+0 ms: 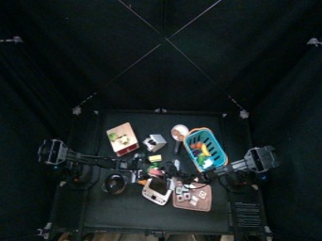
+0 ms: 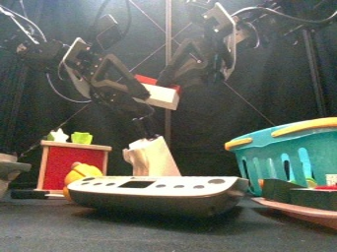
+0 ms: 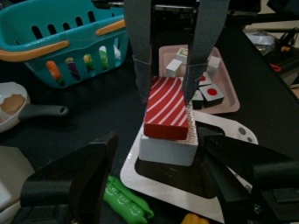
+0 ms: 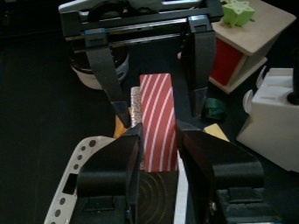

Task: Separate salmon and rice

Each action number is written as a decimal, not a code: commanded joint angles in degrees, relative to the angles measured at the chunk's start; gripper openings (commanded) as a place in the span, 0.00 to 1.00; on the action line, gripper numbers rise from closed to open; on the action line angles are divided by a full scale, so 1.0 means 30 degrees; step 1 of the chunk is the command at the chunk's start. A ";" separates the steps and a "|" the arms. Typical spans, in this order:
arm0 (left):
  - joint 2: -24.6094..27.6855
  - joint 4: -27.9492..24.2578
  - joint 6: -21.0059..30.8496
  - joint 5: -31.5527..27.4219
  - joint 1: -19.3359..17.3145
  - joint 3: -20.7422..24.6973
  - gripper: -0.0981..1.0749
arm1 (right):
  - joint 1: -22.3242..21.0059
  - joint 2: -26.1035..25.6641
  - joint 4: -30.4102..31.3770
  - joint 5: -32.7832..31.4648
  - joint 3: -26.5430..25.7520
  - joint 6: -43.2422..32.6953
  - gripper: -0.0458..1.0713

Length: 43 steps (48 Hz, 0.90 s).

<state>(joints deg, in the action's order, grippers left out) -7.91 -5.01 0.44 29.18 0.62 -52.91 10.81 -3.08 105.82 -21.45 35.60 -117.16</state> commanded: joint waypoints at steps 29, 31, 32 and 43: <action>0.0264 -0.0176 -0.0059 0.0732 0.0029 0.0293 0.69 | -0.0117 -0.0293 0.0059 -0.0029 -0.0439 0.0000 0.60; 0.0234 -0.0205 -0.0059 0.0791 0.0029 0.0293 0.64 | -0.0117 -0.0264 0.0059 -0.0029 -0.0439 0.0000 0.60; 0.0234 -0.0205 -0.0059 0.0820 0.0029 0.0293 0.62 | -0.0088 -0.0264 0.0059 -0.0029 -0.0439 0.0000 0.60; 0.0264 -0.0205 -0.0059 0.0908 0.0029 0.0264 0.50 | -0.0117 -0.0205 0.0029 -0.0029 -0.0469 0.0000 0.60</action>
<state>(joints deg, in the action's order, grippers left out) -6.86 -5.45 0.18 31.03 0.88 -52.91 10.55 -2.72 105.82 -21.45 35.60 -117.16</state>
